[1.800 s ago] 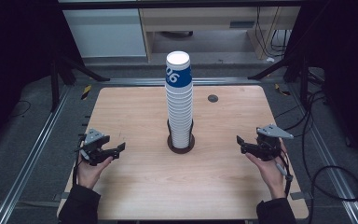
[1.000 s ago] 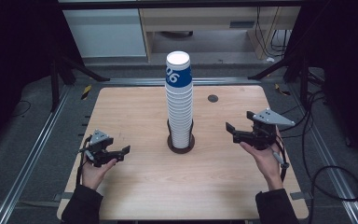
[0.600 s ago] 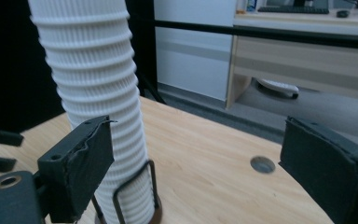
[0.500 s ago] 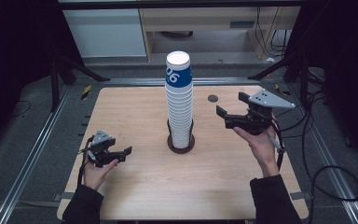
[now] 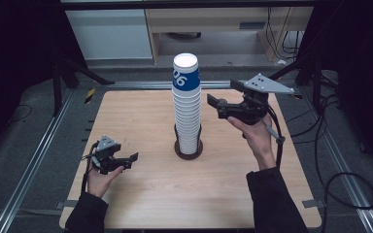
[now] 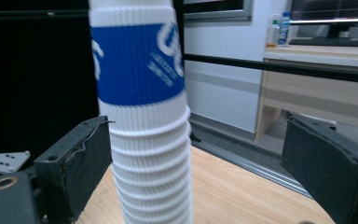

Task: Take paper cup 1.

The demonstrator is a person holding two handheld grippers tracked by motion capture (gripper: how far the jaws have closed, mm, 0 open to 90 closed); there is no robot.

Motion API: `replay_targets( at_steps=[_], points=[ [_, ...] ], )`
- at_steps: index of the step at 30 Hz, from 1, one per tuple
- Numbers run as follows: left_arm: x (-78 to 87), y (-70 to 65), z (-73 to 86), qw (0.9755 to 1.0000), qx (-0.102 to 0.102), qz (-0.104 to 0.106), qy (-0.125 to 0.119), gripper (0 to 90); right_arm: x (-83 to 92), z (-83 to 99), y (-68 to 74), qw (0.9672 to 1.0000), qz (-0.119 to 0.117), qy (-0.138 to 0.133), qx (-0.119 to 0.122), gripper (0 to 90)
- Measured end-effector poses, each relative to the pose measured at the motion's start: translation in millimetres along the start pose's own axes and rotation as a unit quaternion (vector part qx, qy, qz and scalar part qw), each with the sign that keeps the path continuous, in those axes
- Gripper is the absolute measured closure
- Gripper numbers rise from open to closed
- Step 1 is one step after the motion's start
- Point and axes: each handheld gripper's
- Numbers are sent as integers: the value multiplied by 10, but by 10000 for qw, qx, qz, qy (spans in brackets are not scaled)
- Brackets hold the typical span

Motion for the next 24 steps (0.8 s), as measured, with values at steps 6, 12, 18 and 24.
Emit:
replay_targets(
  at_steps=[6,12,18,24],
  points=[
    [-5,-14,0,10000,-32,24,-7,166,-189,-96,102,9998,-187,28,106,84],
    [-14,-38,1,9999,-98,71,1,164,-457,-162,215,9993,-315,110,191,88],
    [-34,-60,4,9998,-156,99,49,162,-675,-174,273,9990,-327,157,249,95],
    [-39,-65,5,9998,-168,109,65,158,-832,-185,301,9993,-323,119,170,130]
  ],
)
Point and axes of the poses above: each handheld gripper's, and its own axes: x roughly backward along the jaws, z roughly out of its underside, y roughly to its left
